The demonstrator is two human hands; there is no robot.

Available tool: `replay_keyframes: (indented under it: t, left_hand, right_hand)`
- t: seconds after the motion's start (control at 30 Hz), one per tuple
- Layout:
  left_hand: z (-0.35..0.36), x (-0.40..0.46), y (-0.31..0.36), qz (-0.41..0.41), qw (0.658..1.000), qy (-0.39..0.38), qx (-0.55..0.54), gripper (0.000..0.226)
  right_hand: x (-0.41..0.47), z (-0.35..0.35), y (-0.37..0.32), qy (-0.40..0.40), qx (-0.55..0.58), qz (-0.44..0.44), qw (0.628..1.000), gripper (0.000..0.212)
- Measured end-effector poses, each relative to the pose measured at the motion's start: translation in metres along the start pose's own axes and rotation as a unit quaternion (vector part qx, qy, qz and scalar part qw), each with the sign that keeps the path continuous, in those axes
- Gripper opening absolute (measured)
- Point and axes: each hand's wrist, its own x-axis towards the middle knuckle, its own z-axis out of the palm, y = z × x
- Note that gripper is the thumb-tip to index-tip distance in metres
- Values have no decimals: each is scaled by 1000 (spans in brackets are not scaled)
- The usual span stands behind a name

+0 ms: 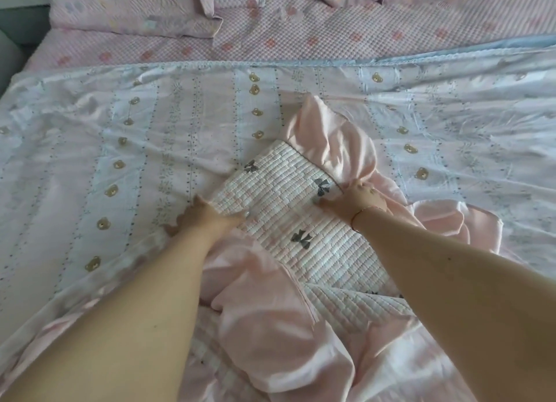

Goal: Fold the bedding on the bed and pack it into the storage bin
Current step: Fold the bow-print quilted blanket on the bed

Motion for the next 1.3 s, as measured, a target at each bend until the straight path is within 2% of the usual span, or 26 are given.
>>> replay_keyframes:
  t: [0.07,0.1,0.17,0.23,0.3,0.43,0.5,0.57,0.63,0.77,0.83,0.9,0.97,1.03,1.1,1.17,1.2,1.3]
  left_hand:
    - [2,3,-10,22,999,-34,-35,131]
    - [3,2,-15,44,996,-51,-55,125]
    - [4,-3,-20,93,991,-60,-70,94]
    - [2,-11,-12,125,986,-37,-108,56]
    - [-3,-16,10,150,978,-17,-142,41]
    - [-11,-17,79,218,965,20,-142,47]
    - [-15,-22,110,251,958,57,-129,47]
    - [-18,-33,127,288,941,72,-162,51]
    - [-21,-45,124,326,927,73,-170,58]
    - [-14,-58,85,377,912,87,-139,47]
    - [-7,-60,60,366,916,95,-133,42]
    - [-1,-60,37,341,926,97,-128,37]
    - [1,-61,21,335,930,90,-125,36]
    - [-2,-59,10,323,936,72,-117,38]
    - [-7,-55,5,310,945,55,-89,45]
    - [-14,-53,11,309,949,32,-60,53]
    - [-17,-52,17,320,945,13,-61,57]
    - [-20,-57,41,378,919,-60,-98,71]
  right_hand:
    - [0,4,1,-20,5,-14,1000,106]
    - [0,6,2,-38,17,-20,999,102]
    - [-5,2,5,-66,32,-43,996,88]
    - [-6,-6,13,-58,68,-51,995,68]
    - [-3,-19,28,-20,96,-46,994,52]
    - [15,-61,65,57,130,2,990,43]
    - [26,-85,83,95,83,16,992,44]
    - [38,-102,100,128,23,32,991,48]
    - [44,-107,113,151,-25,57,987,50]
    - [33,-101,113,175,-105,86,975,60]
    - [19,-92,96,209,-126,58,968,72]
    - [2,-83,71,232,-98,11,968,80]
    - [-12,-69,46,197,-48,-58,977,80]
    - [-32,-55,21,94,-2,-111,989,81]
    - [-52,-38,2,16,-34,-132,991,83]
    - [-61,-26,-6,-22,-57,-132,989,84]
    - [-62,-24,-9,-33,-32,-134,990,83]
    - [-60,-34,-14,-42,110,-165,979,55]
